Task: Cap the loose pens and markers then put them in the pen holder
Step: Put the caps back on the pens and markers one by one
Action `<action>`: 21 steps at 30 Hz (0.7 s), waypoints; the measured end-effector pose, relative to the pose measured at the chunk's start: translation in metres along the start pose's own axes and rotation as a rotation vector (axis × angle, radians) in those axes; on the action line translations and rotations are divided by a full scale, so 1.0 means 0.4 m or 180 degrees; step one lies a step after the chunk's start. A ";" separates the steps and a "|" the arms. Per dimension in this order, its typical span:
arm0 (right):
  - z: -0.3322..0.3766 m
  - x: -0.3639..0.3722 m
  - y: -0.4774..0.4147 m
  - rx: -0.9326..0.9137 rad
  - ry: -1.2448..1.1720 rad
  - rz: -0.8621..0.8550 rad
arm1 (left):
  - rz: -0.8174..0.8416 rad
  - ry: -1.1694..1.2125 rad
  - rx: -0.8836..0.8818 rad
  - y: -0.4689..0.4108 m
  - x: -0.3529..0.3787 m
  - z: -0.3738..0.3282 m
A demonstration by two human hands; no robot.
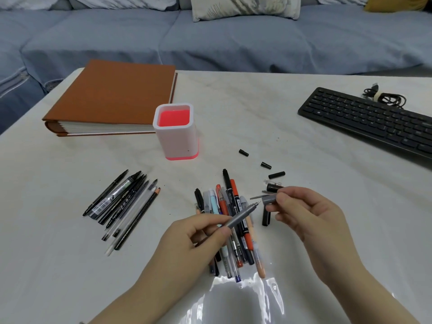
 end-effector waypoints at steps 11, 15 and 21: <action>0.004 0.032 0.012 0.0010 0.0220 0.0447 | 0.0058 -0.0324 0.0048 0.001 -0.001 0.002; 0.006 0.036 0.017 -0.0077 0.0144 0.0463 | -0.0110 -0.0466 0.0240 0.005 -0.009 -0.005; -0.014 0.038 0.020 -0.0163 0.0230 0.0446 | -0.0263 -0.0467 0.0377 0.012 0.002 0.000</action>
Point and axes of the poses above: each hand's wrist, its own y-axis away from the middle knuckle, its own x-axis out of the palm, z = x × y, the point moved 5 cm from there along -y, towards the middle knuckle, and after that the axes turned 7 degrees about -y, right-handed, at the moved point
